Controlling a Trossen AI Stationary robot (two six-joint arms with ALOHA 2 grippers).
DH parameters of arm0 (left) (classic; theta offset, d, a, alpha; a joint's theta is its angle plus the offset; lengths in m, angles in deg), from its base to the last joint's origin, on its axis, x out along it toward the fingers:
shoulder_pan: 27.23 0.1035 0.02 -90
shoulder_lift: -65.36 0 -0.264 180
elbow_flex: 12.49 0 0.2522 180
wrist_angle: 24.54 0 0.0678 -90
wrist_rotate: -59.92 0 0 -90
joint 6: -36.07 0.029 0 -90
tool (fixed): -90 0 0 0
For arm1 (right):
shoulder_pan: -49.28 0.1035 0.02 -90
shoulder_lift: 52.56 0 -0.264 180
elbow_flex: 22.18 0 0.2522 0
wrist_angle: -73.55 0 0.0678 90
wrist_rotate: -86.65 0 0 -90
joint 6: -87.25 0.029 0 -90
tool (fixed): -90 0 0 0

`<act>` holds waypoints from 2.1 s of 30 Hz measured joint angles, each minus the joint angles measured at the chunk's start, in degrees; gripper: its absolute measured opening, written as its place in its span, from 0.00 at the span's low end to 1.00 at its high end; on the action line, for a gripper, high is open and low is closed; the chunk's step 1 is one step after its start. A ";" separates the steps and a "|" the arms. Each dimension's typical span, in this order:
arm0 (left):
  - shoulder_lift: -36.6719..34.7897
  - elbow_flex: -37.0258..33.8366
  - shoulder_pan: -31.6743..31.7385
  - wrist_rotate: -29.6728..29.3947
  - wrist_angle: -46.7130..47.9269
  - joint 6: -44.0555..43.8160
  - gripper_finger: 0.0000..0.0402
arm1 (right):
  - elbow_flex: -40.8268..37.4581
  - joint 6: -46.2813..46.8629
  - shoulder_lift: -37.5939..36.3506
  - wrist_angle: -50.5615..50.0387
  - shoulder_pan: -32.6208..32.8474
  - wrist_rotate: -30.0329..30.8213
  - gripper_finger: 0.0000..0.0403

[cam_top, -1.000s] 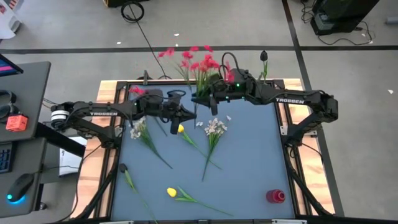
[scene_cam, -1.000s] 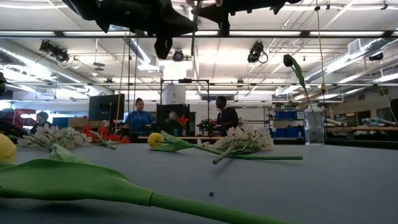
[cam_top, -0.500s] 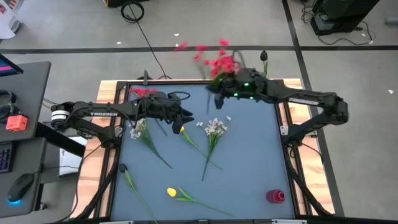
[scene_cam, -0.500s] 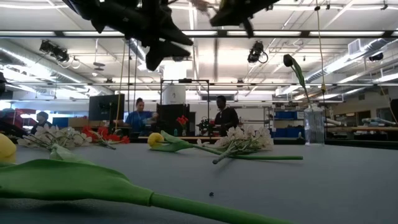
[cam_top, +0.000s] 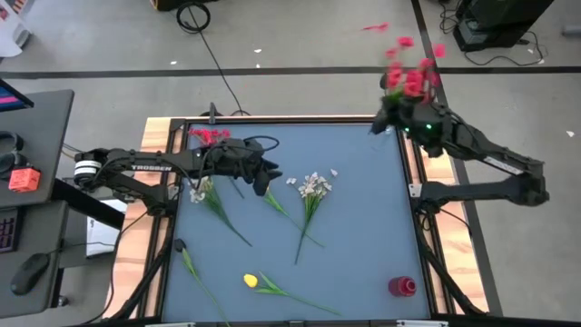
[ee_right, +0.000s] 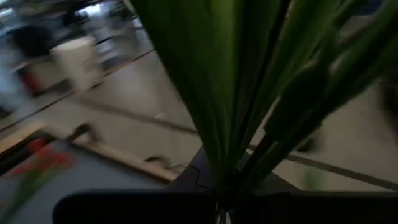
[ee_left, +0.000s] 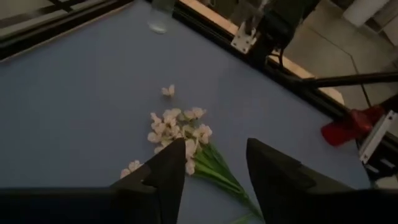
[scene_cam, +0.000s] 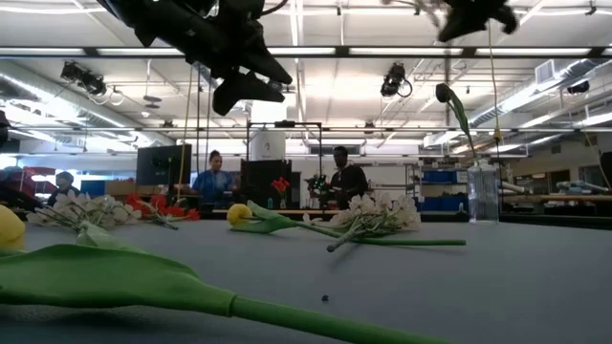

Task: Sort flowers into vase by color
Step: Put the right red flowers into the transparent vase

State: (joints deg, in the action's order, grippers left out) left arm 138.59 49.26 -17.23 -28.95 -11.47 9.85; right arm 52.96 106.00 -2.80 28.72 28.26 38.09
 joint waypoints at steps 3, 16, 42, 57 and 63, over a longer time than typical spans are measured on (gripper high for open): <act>0.00 0.00 0.00 -0.01 -1.22 -0.22 0.43 | -3.27 1.06 -2.65 0.02 -1.19 5.52 0.04; 0.00 0.00 0.00 0.07 -1.17 -4.24 0.43 | -6.68 -3.03 -1.52 4.25 -9.71 8.39 0.04; 0.00 0.00 0.13 0.23 1.83 -4.70 0.43 | -12.10 -0.44 2.81 6.72 -20.12 -1.59 0.12; 0.00 0.00 1.50 0.24 4.75 -9.64 0.43 | -11.93 8.24 2.23 -4.11 -24.24 -14.46 0.60; 0.00 0.00 3.27 0.24 4.42 -9.15 0.43 | -11.91 14.53 0.43 -10.78 -24.45 -15.77 0.59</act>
State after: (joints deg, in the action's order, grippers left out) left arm 138.59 49.26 -13.96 -28.71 -7.05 0.70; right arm 41.06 120.53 -2.37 17.94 3.81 22.32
